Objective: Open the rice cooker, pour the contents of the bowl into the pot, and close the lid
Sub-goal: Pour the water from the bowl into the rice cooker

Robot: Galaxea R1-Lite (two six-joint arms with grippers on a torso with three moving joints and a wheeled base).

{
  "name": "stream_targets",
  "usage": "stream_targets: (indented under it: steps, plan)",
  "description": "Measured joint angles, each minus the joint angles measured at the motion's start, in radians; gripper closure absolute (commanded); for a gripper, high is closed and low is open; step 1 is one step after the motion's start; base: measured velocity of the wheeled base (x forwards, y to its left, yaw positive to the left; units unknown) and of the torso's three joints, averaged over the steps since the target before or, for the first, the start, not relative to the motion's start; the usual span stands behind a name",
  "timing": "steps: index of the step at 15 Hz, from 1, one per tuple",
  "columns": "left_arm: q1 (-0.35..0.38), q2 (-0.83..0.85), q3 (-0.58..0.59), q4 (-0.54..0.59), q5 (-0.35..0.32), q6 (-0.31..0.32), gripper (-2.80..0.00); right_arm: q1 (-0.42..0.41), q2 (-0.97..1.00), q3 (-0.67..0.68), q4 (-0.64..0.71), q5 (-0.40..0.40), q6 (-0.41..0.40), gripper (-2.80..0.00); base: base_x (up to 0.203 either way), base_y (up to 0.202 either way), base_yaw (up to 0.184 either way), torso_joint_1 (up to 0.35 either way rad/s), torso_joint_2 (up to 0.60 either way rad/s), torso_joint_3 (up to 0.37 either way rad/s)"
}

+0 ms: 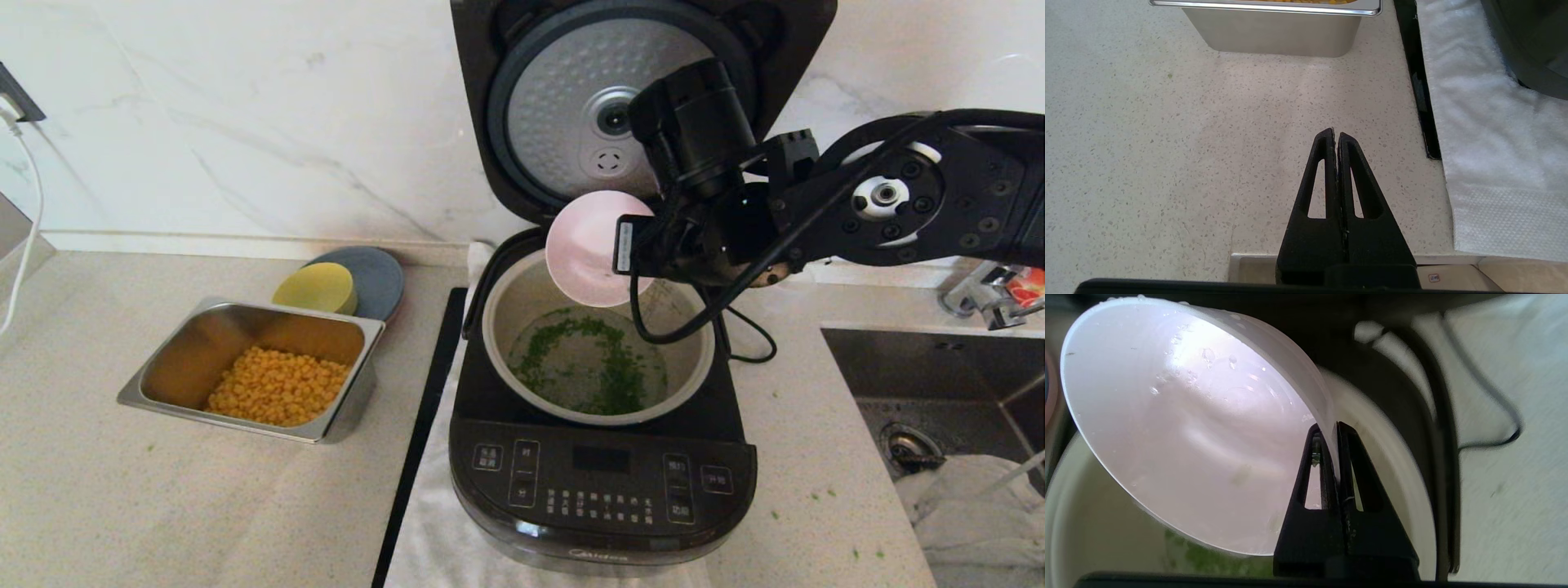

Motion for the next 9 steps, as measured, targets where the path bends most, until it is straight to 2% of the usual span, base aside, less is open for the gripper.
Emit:
stream_targets:
  steps: [5, 9]
  plan:
    - [0.0, 0.0, 0.0, 0.0, 0.0, 0.0, 0.0, 0.046, -0.003, 0.058, -0.157, -0.105, -0.136, 0.0, 0.0, 0.0, 0.0, 0.0, 0.0, 0.0]
    - [0.0, 0.0, 0.0, 0.0, 0.0, 0.0, 0.0, 0.075, -0.001, 0.175, -0.46, -0.192, -0.356, 0.0, 0.0, 0.0, 0.0, 0.0, 0.0, 0.0]
